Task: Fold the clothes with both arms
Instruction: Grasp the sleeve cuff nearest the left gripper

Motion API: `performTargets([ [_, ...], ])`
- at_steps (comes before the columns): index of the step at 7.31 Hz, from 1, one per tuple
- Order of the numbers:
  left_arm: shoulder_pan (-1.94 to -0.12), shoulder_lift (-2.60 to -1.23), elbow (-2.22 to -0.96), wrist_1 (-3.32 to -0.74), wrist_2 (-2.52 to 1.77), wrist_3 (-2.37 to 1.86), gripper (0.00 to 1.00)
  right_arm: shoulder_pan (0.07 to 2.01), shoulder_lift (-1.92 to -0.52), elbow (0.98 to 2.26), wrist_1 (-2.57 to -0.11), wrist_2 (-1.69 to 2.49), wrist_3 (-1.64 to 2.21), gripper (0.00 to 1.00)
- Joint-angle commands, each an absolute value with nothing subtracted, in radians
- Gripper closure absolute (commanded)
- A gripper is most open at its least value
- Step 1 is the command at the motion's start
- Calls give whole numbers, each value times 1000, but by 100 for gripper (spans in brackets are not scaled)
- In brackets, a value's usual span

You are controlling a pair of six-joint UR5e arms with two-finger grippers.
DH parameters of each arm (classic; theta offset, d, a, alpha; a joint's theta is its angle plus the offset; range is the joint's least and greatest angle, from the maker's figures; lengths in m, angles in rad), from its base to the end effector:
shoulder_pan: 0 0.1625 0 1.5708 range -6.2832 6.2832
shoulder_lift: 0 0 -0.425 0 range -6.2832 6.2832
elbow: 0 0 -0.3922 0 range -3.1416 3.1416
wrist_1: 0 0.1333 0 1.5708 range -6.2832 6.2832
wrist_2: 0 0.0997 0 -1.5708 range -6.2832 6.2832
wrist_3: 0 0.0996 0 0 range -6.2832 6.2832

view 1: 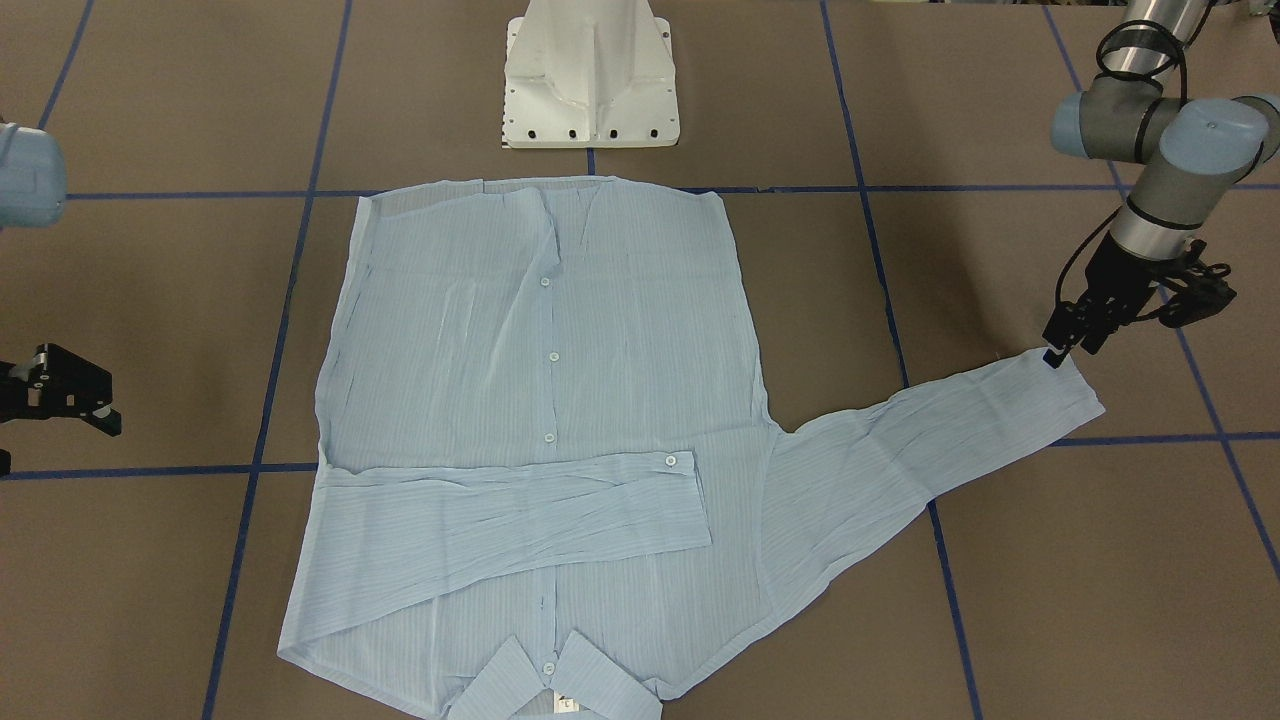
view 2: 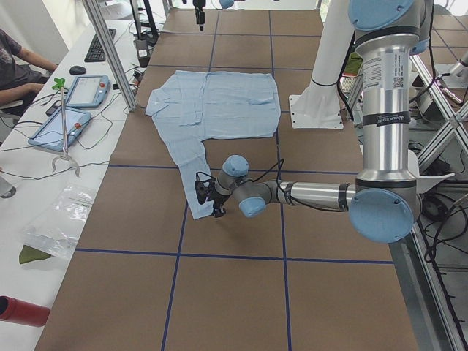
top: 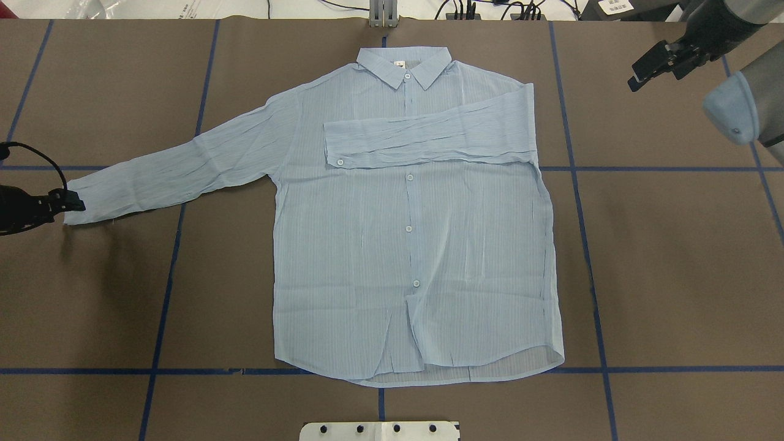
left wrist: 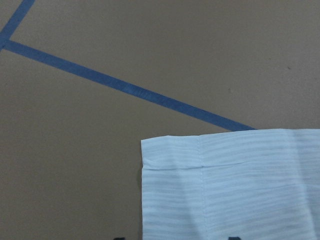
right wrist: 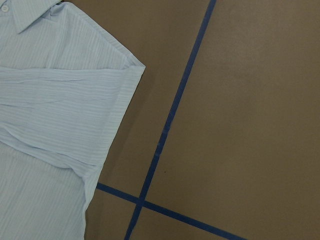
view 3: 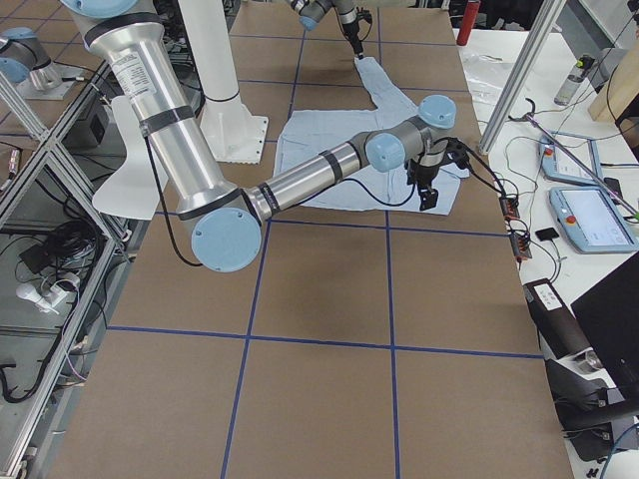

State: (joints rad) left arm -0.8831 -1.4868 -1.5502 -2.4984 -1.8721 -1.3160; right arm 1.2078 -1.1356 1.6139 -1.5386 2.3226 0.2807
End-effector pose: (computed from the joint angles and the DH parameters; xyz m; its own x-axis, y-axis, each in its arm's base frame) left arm 0.2321 -0.4460 0.6185 0.5689 -0.3133 -0.7604 0.4716 0.8817 -0.0105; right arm -0.1697 -0.6307 0.3821 0.6281 -0.3230 0.7079 0.1413 0.9420 0.3044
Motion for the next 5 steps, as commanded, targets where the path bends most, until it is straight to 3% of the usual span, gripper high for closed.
performTargets([
  [1,-882,-1486,-1543,-2496,-1870,-1316,37,1201,-1137,1612,-1539,2321,281,0],
  [5,-865,-1486,-1540,-2494,-1870,-1315,44,1198,-1135,1612,-1539,2319,281,0],
])
